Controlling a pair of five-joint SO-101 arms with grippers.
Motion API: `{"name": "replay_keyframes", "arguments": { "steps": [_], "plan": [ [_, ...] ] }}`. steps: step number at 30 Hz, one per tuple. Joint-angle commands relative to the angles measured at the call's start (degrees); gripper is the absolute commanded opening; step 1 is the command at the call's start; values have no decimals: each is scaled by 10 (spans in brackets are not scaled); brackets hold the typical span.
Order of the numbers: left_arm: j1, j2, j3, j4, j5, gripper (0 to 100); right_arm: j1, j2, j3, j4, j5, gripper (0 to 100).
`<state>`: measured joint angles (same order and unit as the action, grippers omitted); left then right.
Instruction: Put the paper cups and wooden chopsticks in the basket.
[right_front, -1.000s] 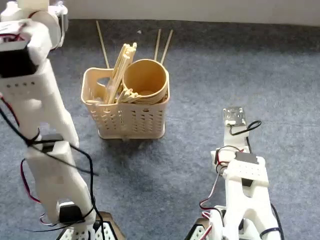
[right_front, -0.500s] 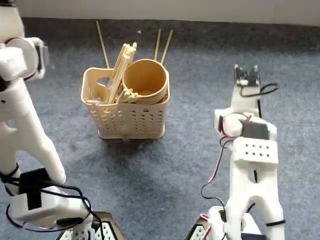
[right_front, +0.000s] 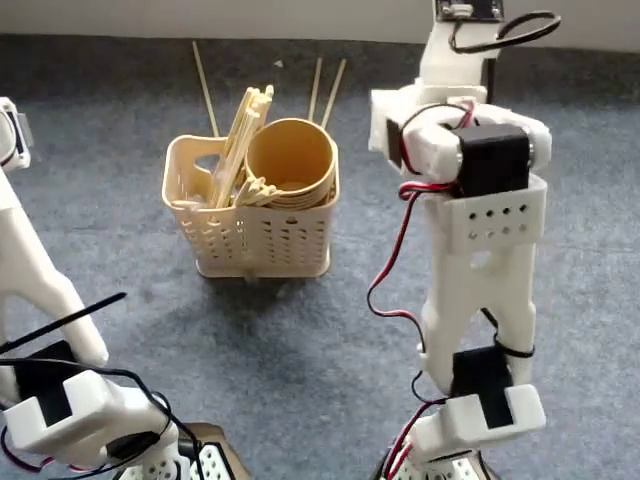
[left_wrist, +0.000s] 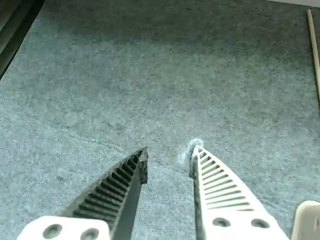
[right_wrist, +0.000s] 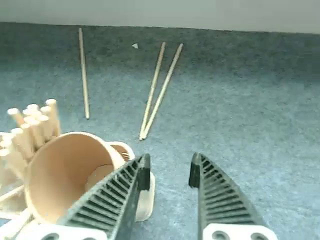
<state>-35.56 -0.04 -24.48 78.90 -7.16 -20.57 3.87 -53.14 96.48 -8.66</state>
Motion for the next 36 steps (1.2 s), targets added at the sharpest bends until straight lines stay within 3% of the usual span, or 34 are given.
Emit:
{"name": "replay_keyframes", "arguments": {
  "steps": [1,11,24,28,31,36],
  "plan": [
    [-4,-26,40,-46,-5,155,-48,44,-88,42,-13,142],
    [-23,-27,59,-76,-5,155,-63,106,-81,46,-14,142],
    [-20,-26,60,-75,-4,155,-63,110,139,43,-6,142],
    [-19,-26,60,-70,-4,155,-64,113,187,15,47,135],
    [-19,-26,60,-70,-4,155,-61,133,227,-2,73,14],
    [-21,-22,61,-71,-4,155,-11,176,214,-2,76,6]
  ]
}}
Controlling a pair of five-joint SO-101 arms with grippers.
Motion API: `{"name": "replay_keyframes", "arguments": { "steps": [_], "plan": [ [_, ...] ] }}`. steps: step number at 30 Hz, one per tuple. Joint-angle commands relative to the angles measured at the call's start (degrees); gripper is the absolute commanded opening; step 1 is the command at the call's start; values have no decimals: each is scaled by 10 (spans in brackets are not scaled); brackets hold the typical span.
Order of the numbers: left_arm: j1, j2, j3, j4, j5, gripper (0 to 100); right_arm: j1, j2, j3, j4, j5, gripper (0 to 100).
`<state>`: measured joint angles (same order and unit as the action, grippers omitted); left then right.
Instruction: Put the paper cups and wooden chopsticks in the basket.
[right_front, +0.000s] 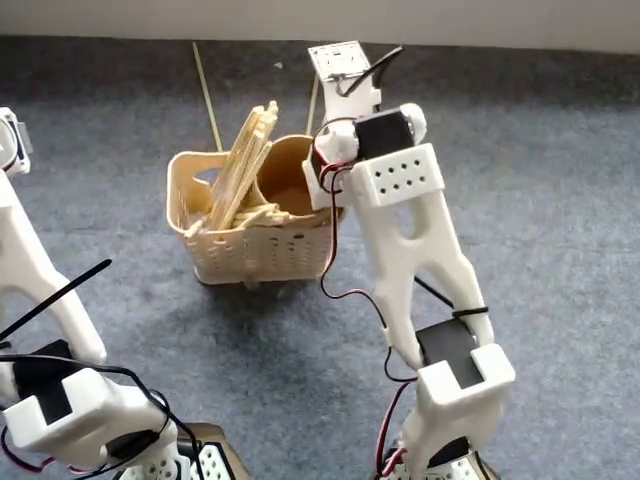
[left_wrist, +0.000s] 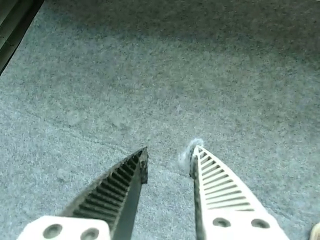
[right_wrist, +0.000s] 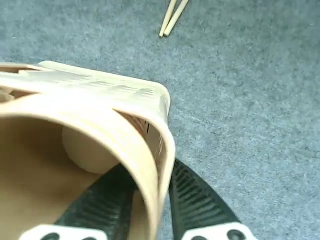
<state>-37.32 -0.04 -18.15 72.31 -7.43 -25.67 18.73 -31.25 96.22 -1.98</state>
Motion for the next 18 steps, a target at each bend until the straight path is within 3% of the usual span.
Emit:
{"name": "replay_keyframes", "arguments": {
  "steps": [1,8,18],
  "plan": [
    [-4,-22,-2,-5,-1,155,63,29,-20,9,9,6],
    [3,-21,-2,-8,-1,155,190,7,-116,50,34,5],
    [11,-21,-2,-4,0,155,243,-122,-103,51,76,5]
  ]
}}
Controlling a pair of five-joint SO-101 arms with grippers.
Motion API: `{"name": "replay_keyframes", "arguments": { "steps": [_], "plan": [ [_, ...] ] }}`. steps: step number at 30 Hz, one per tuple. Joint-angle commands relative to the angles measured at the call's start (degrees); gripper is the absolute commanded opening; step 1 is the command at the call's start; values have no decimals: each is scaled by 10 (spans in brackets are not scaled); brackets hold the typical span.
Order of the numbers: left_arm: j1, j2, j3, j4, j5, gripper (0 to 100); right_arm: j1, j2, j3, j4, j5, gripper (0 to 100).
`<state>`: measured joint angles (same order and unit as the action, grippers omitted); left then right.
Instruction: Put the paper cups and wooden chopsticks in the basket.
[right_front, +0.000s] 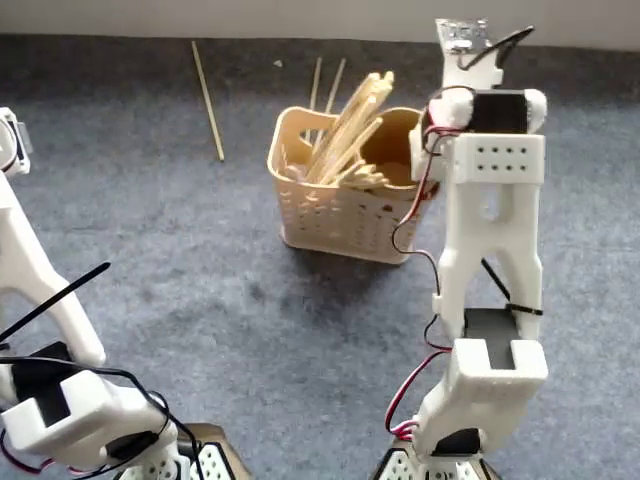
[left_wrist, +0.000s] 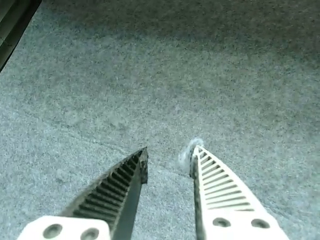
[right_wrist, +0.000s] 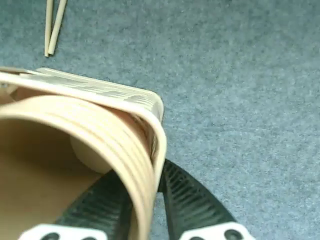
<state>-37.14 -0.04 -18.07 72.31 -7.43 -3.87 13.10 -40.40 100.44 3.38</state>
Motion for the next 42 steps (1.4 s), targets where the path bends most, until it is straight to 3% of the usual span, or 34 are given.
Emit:
{"name": "replay_keyframes", "arguments": {
  "steps": [1,6,14,24,31,34,37,42],
  "plan": [
    [9,-21,-3,-4,0,155,31,-71,4,8,37,5],
    [10,-21,-3,-4,0,155,72,-68,102,8,89,5],
    [24,-21,-3,-6,0,155,181,-70,69,8,141,5],
    [87,-20,59,-41,-3,155,224,-70,64,8,176,5],
    [172,-20,129,-134,-3,158,177,-71,95,7,174,10],
    [229,-20,155,-200,-2,210,133,-71,113,6,172,22],
    [299,-8,160,-241,-2,263,100,-71,109,4,151,106],
    [381,93,89,-266,-2,255,68,-72,36,6,136,270]
  ]
}}
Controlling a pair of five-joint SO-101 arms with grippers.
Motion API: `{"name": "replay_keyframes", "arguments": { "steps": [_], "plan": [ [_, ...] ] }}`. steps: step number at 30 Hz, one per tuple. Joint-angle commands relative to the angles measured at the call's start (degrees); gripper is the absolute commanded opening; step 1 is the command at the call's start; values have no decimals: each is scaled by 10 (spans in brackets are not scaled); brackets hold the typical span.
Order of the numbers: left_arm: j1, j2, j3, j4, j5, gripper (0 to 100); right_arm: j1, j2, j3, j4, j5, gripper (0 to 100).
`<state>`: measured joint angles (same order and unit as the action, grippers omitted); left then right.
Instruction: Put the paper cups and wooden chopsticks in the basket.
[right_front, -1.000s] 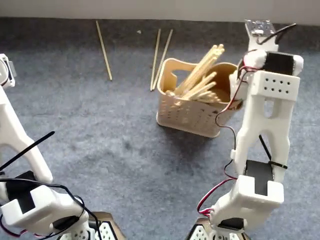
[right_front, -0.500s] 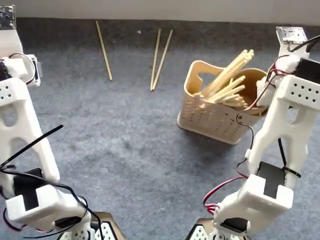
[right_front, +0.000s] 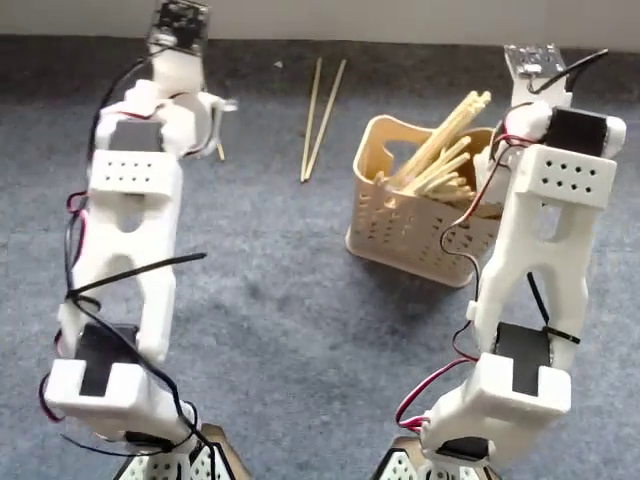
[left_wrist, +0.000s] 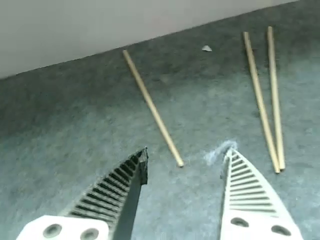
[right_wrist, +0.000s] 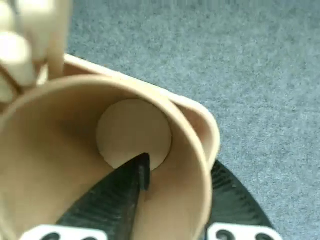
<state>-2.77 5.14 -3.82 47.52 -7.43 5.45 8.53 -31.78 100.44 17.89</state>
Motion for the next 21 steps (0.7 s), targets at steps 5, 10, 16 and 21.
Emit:
{"name": "replay_keyframes", "arguments": {
  "steps": [5,10,16,21],
  "plan": [
    [58,213,-197,-19,2,256,-30,-26,-125,6,-57,321],
    [80,385,-382,11,2,256,-30,-66,-188,7,-99,321],
    [88,547,-635,106,2,256,-29,-226,-164,7,-105,321],
    [102,646,-797,166,2,255,-24,-364,-29,7,-81,321]
  ]
}}
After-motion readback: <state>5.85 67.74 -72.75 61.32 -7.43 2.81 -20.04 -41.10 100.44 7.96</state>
